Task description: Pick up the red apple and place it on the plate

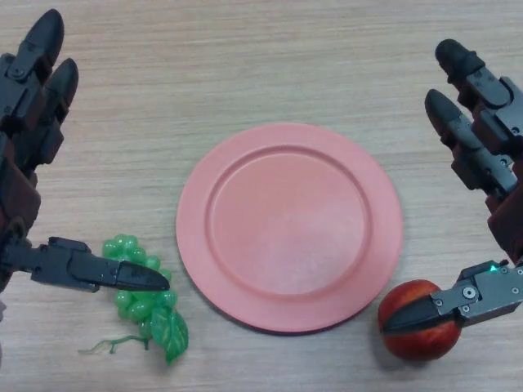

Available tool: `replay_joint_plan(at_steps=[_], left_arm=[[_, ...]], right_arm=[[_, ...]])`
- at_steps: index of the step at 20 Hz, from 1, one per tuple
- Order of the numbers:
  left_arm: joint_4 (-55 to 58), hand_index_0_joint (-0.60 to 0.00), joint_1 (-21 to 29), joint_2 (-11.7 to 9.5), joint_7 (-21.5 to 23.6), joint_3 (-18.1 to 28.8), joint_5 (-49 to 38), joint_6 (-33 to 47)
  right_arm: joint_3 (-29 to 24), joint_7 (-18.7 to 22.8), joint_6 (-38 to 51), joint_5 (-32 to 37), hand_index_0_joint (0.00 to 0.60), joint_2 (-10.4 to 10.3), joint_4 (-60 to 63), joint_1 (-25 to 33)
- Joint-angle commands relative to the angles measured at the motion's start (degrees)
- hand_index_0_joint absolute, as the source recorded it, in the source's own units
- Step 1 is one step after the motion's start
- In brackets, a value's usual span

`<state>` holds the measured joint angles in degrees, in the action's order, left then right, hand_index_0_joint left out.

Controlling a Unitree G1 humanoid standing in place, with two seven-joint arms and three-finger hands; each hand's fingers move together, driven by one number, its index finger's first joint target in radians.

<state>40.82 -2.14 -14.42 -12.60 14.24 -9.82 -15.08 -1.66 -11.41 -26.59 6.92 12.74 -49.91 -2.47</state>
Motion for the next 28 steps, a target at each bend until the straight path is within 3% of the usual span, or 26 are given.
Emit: replay_joint_plan(at_steps=[1,7,10,16,23,28], left_arm=[[2.40,0.000,0.76,-1.40,1.07,3.61,-1.35,6.23],[0.28,0.000,-0.72,-0.55,0.51,2.90,1.54,11.21],[-3.33,0.000,-1.51,0.04,0.85,1.78,4.49,16.99],[-5.32,0.000,0.71,-1.16,1.80,1.23,6.28,15.79],[-6.53,0.000,2.28,-1.57,1.99,-0.63,7.33,15.35],[-7.75,0.000,2.01,-1.63,2.10,-0.35,7.35,16.12]], right_arm=[[-2.28,0.96,9.68,-0.84,0.000,0.64,-2.04,0.98],[-2.64,1.12,11.30,0.05,0.000,0.21,-0.85,-0.37],[-1.53,-0.11,17.53,-2.36,0.000,-0.29,2.48,-4.19],[-2.86,-3.36,30.72,-3.80,0.000,-1.13,13.46,-11.08],[-5.86,0.59,48.95,-11.29,0.000,0.04,34.29,-8.21],[-6.45,4.22,56.77,-15.60,0.000,0.94,45.81,-7.17]])
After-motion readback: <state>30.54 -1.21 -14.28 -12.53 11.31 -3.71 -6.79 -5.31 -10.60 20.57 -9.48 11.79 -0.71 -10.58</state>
